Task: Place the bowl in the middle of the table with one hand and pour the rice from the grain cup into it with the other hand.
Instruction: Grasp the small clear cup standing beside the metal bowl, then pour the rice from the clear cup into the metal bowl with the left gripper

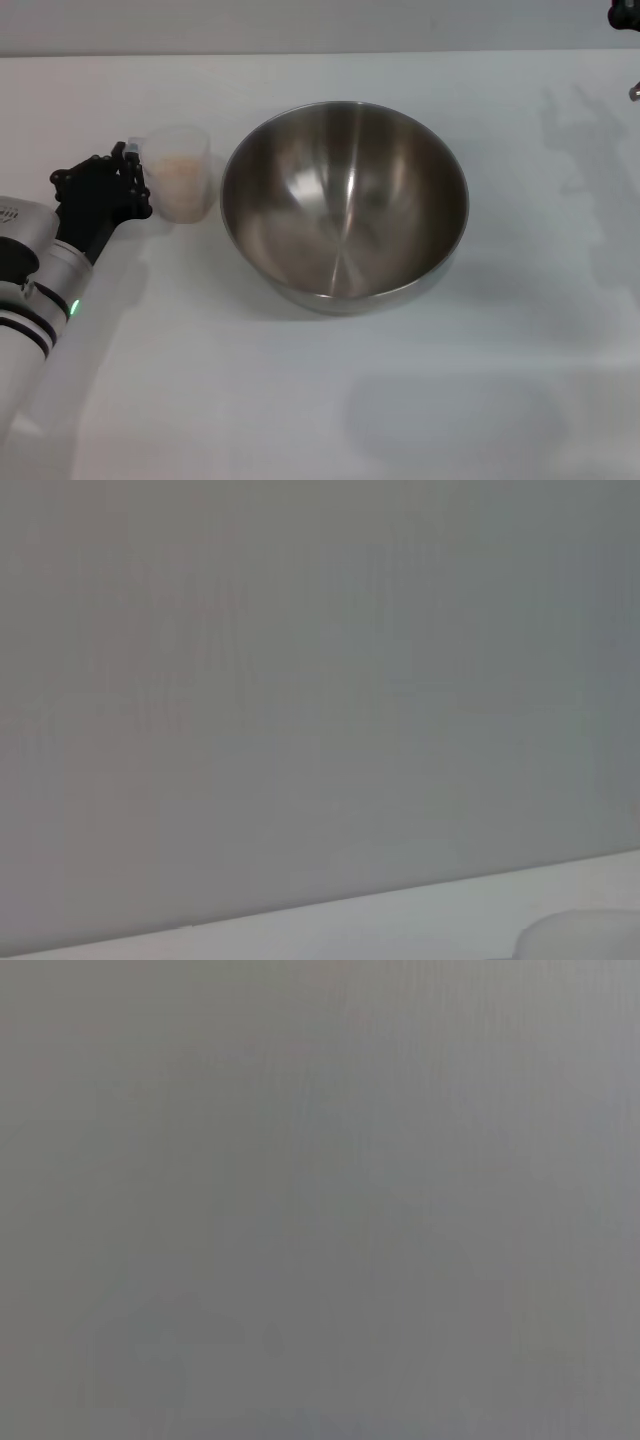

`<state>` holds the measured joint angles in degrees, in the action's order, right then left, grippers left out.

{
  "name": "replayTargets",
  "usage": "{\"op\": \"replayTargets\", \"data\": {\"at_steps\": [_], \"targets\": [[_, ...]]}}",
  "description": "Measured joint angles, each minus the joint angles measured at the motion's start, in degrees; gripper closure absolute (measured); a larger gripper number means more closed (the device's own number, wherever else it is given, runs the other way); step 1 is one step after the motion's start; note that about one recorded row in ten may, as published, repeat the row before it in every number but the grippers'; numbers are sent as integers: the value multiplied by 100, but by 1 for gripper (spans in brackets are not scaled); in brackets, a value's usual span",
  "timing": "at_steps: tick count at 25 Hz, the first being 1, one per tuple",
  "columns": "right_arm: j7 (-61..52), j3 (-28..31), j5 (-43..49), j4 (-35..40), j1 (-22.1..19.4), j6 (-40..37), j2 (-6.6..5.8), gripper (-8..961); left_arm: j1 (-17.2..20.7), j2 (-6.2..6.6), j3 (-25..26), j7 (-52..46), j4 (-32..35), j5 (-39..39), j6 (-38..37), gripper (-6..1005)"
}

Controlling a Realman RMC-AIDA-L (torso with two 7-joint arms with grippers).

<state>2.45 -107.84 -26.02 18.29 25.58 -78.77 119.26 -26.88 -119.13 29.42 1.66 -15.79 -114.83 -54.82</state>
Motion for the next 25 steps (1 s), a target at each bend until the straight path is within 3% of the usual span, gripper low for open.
{"op": "replayTargets", "data": {"at_steps": [10,13,15,19,25], "targets": [[0,0,1,-40,-14,-63,0,578,55,-5,96,400,-238,55,-384,977],[20,1,1,-40,-3,-67,0,579,108,-6,137,988,-329,53,-964,977],[51,3,1,-50,8,-68,0,580,122,-5,120,1902,-407,13,-1701,977],[59,120,11,-62,24,-69,-4,581,61,-5,80,3478,-512,-296,-2308,976],[63,226,12,-63,80,-65,-14,580,-32,-5,74,5688,-702,-1328,-2532,976]]}}
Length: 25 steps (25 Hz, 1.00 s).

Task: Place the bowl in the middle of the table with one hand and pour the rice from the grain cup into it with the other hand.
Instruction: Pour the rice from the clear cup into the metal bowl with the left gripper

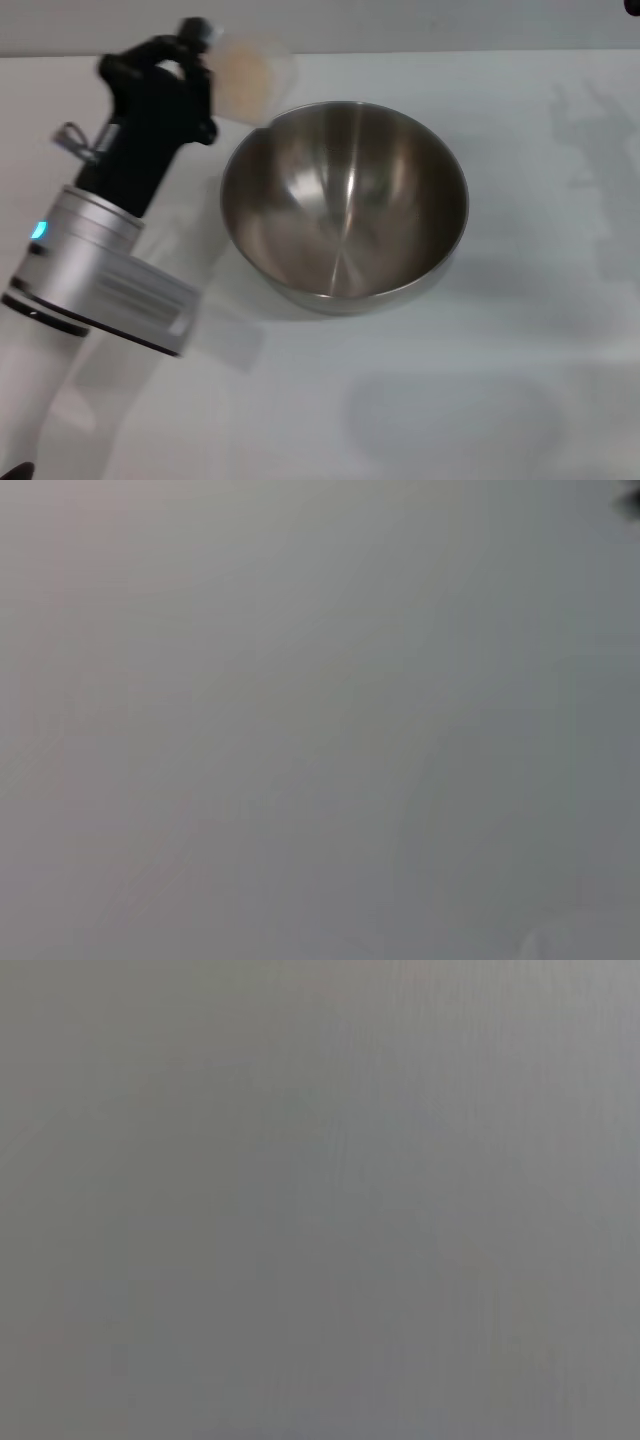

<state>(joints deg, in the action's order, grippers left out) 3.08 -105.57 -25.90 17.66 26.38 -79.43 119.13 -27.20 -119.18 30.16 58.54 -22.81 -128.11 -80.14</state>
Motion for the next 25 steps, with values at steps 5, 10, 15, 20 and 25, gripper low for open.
{"op": "replayTargets", "data": {"at_steps": [5,10,15,20,25], "targets": [[2,2,0,0,34,20,-10,580,-53,0,-42,1736,-182,-445,386,976],[4,3,-2,-8,58,27,-19,579,-42,0,-112,3216,-212,-712,747,976],[6,3,-3,-49,69,29,-26,579,11,0,-169,4438,-219,-731,828,975],[8,3,14,-65,84,28,-31,578,72,0,-216,5589,-223,-735,808,975],[8,3,31,-65,99,9,-30,580,135,9,-283,5595,-243,-734,783,975]]}}
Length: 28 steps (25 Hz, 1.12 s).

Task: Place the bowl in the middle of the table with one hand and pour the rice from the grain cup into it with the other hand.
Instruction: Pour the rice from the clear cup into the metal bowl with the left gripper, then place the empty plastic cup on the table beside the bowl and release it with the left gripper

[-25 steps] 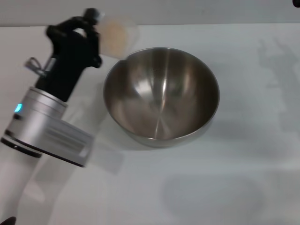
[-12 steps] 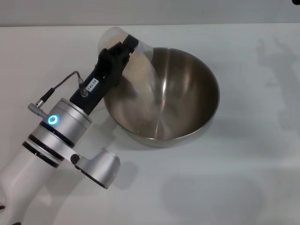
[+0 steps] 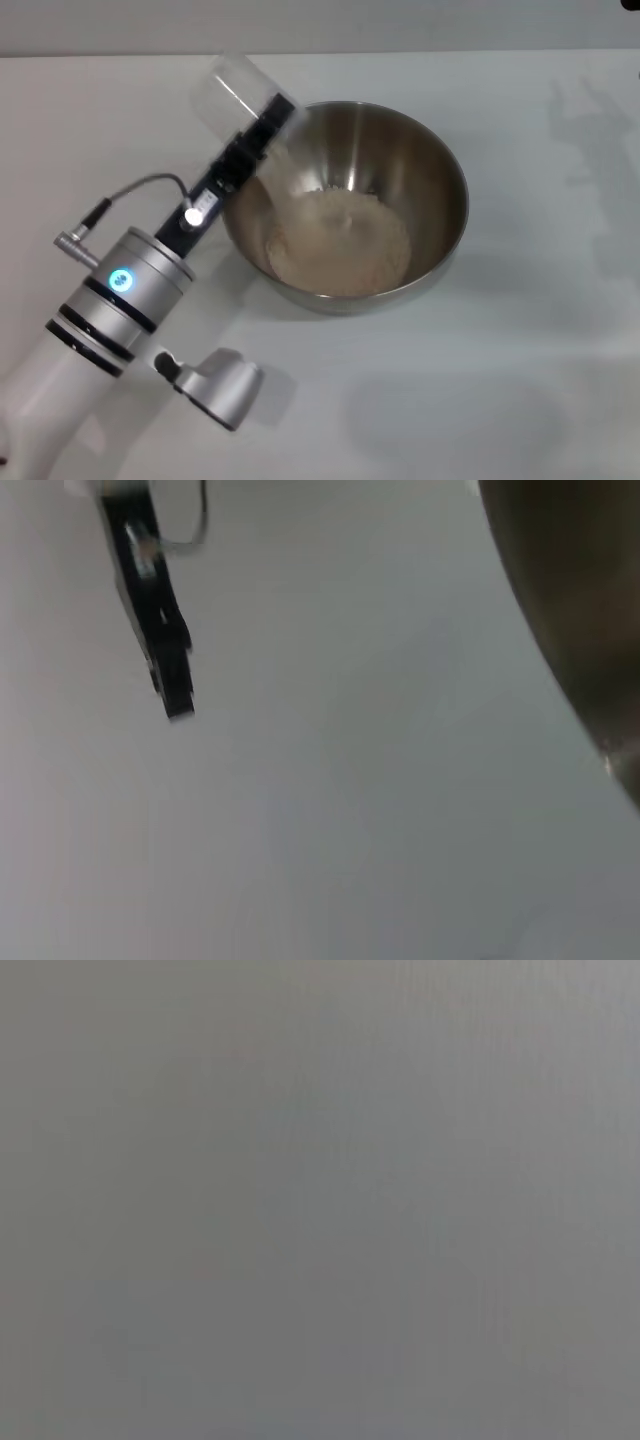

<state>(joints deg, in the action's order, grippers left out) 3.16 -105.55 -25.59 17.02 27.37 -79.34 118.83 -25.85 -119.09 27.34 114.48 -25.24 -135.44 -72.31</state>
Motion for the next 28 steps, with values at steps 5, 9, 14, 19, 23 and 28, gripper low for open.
{"op": "replayTargets", "data": {"at_steps": [5,9,14,19,23,28], "targets": [[0,0,6,-11,28,-8,0,581,105,-4,-449,-75,-236,28,133,974],[0,0,17,-31,41,-14,0,580,118,-4,-210,-167,-221,-7,147,974],[0,-1,19,-35,39,-17,0,580,163,-4,-68,-89,-250,-2,123,974],[0,0,0,-48,44,-21,0,579,190,-6,-121,-359,-204,-21,157,974],[0,-1,-6,-53,56,-22,0,579,258,-9,5,-1288,-420,142,90,973],[0,-1,-4,-50,64,-22,0,578,468,-10,575,-3829,-1040,828,30,973]]}}
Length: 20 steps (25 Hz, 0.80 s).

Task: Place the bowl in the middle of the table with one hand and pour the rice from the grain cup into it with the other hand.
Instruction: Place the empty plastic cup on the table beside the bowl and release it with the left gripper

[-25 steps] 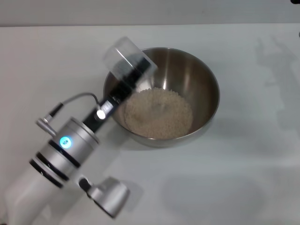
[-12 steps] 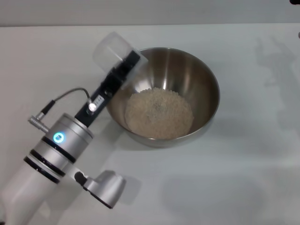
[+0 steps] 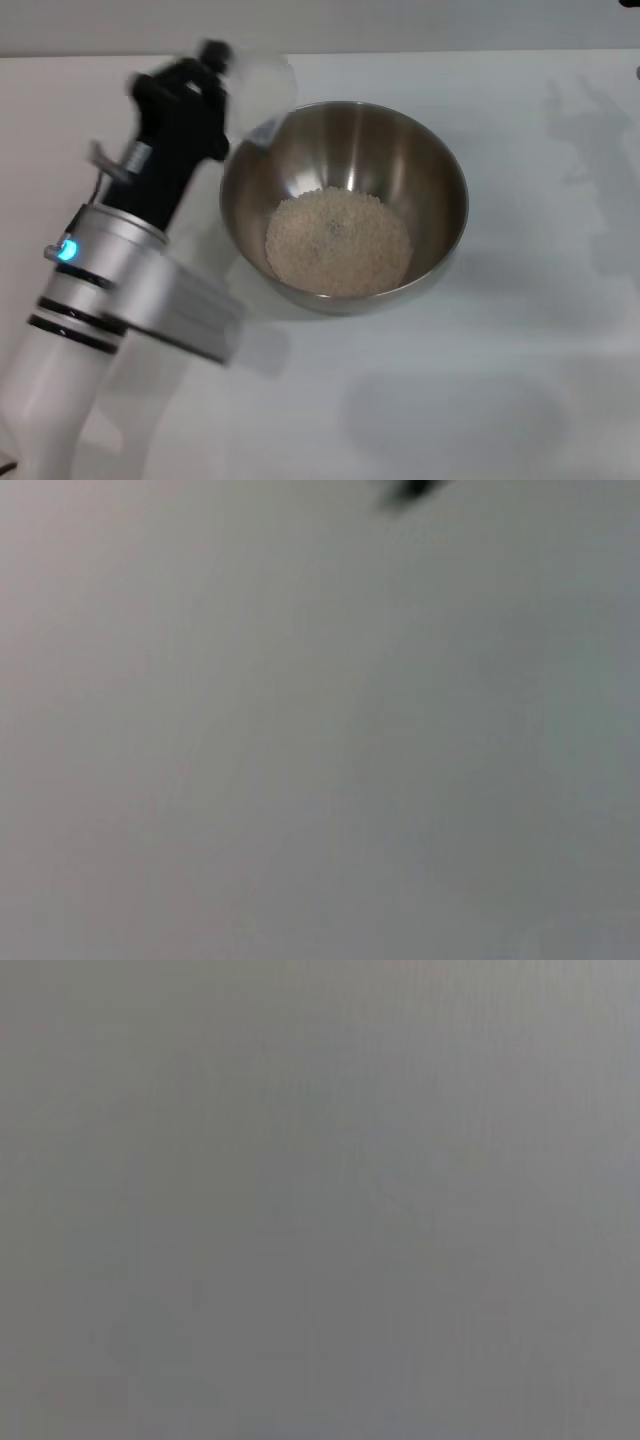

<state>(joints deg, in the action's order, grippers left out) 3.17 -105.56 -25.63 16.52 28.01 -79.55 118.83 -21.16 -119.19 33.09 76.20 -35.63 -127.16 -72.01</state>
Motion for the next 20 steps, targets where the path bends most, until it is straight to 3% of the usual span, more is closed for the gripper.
{"op": "replayTargets", "data": {"at_steps": [1,3,5,6,8,11,14,20], "targets": [[0,0,-1,1,1,0,0,578,0,0,0,0,0,0,0,973],[0,0,1,9,4,0,0,580,42,1,243,-1998,-61,586,22,973],[0,0,7,19,4,0,0,581,17,4,317,-3133,19,1011,176,973],[0,0,8,21,4,0,0,581,17,4,317,-3133,19,1011,176,973],[0,0,15,26,4,0,0,580,-82,7,487,-4456,246,1499,709,973],[0,0,23,28,4,1,0,580,-106,9,536,-4724,308,1572,861,973],[0,0,23,29,2,2,-1,579,-206,9,892,-5714,617,1670,1754,972],[0,1,23,36,7,2,0,578,-225,1,972,-5845,727,1713,2088,972]]}}
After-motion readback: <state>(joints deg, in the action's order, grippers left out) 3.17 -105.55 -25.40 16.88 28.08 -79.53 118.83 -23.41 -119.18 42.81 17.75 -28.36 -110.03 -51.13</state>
